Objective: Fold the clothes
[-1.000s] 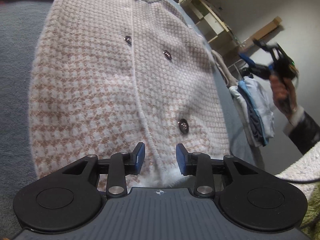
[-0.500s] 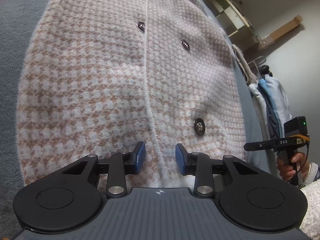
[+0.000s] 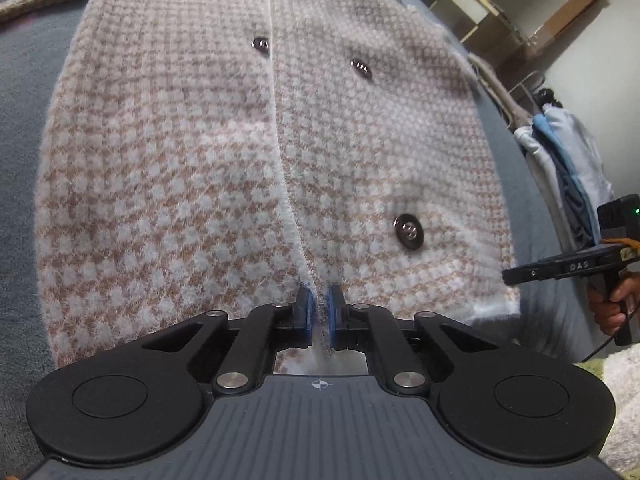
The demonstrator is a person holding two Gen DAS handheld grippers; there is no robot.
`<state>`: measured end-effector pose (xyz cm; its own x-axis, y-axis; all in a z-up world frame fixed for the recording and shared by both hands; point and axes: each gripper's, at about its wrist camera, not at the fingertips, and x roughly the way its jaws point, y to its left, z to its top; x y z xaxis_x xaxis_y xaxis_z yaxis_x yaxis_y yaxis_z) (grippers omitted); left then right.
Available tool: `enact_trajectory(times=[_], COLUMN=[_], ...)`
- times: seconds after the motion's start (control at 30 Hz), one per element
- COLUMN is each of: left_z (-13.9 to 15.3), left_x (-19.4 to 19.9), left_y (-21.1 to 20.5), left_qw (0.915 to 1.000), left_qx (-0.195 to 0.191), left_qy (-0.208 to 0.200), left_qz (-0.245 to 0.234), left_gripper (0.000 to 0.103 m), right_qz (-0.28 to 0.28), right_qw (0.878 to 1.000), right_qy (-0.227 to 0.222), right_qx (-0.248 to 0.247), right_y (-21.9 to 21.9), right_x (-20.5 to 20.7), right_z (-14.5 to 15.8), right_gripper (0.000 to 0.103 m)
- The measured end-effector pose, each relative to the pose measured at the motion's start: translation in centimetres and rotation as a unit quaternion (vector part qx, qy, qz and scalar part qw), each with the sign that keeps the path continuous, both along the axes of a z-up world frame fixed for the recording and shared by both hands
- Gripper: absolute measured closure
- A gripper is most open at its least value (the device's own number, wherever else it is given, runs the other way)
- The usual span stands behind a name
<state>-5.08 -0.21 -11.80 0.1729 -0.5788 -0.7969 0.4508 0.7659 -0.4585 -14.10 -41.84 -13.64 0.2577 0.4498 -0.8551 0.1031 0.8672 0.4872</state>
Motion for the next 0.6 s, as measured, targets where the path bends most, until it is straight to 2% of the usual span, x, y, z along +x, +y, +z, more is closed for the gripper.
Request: enact_trajectory(times=[0.07,0.2,0.23,0.3,0.37,0.4,0.53,0.6], left_z=[-0.1,0.5,0.9,1.9,3.0,3.5,4.9,4.9], left_x=[0.2,0.3,0.3,0.2,0.2,0.3,1.0,0.7], left_y=[0.2,1.1,1.4,1.9,2.4,2.6,1.7,0.2], left_qw=[1.0000,0.9999,0.9999,0.9999,0.9994,0.9990,0.9973,0.9955], left_qx=[-0.002,-0.008,-0.006,0.001,0.006,0.006,-0.002,-0.010], left_qy=[0.002,0.009,0.007,-0.010,-0.033,-0.044,-0.074,-0.092], left_qz=[-0.002,-0.003,-0.004,-0.008,-0.007,-0.006,0.001,-0.017], left_gripper=[0.097,0.094,0.092,0.091,0.091,0.091,0.091,0.091], right_qz=[-0.003,-0.017,-0.037,-0.095,-0.164,-0.195,-0.313,-0.353], right_qw=[1.000,0.999,0.998,0.991,0.978,0.970,0.927,0.908], right_qy=[0.005,-0.028,-0.046,-0.083,-0.109,-0.113,-0.119,-0.106], right_qx=[0.006,0.022,0.029,0.045,0.069,0.089,0.168,0.201], right_y=[-0.2,-2.9,-4.1,-6.9,-9.6,-10.6,-14.7,-15.3], right_x=[0.4,1.5,2.0,3.5,5.7,7.1,12.6,15.2], right_z=[0.2,3.2,4.3,6.0,6.6,5.9,2.8,0.2], right_gripper=[0.093,0.075,0.064,0.056,0.047,0.038,0.037,0.037])
